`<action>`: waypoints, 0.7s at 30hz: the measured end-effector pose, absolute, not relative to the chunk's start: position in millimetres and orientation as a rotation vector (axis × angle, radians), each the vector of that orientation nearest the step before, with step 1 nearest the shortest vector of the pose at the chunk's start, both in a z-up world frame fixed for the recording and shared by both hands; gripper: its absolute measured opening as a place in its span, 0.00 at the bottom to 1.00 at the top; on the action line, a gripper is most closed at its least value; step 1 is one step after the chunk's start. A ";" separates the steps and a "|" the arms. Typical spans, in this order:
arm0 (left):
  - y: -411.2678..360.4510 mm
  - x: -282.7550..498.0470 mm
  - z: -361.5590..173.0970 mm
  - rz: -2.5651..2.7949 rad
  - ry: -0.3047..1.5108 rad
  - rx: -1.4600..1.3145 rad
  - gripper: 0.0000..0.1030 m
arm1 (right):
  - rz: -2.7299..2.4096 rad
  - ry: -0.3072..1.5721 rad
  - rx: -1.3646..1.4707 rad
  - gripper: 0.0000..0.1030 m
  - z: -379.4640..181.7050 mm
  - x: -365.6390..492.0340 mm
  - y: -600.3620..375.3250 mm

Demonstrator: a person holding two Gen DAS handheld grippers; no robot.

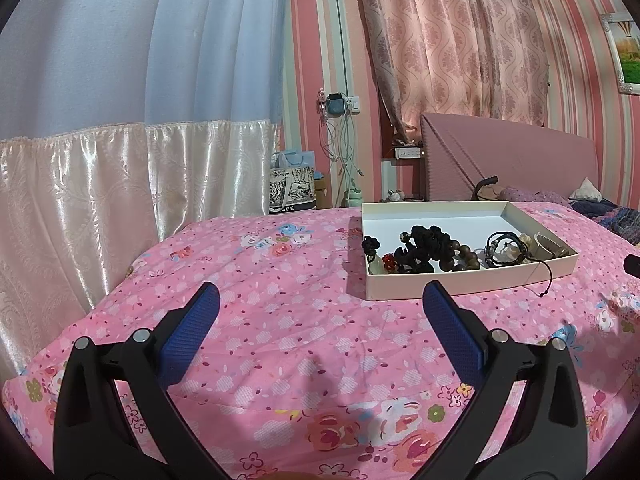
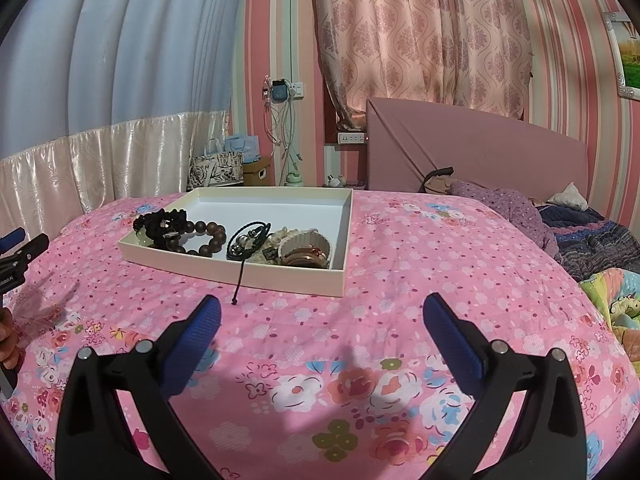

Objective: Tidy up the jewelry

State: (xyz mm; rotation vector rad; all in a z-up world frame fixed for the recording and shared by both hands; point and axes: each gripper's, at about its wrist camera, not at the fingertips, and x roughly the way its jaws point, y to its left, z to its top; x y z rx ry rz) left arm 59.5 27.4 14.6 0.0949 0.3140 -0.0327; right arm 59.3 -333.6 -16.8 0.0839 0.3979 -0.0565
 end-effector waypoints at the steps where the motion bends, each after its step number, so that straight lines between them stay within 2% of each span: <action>1: 27.3 59.5 14.7 -0.033 0.314 0.095 0.97 | -0.058 0.399 0.086 0.98 -16.7 59.4 -334.2; 21: 27.9 59.3 15.4 -0.030 0.313 0.093 0.97 | -0.058 0.399 0.084 0.98 -16.5 60.0 -334.8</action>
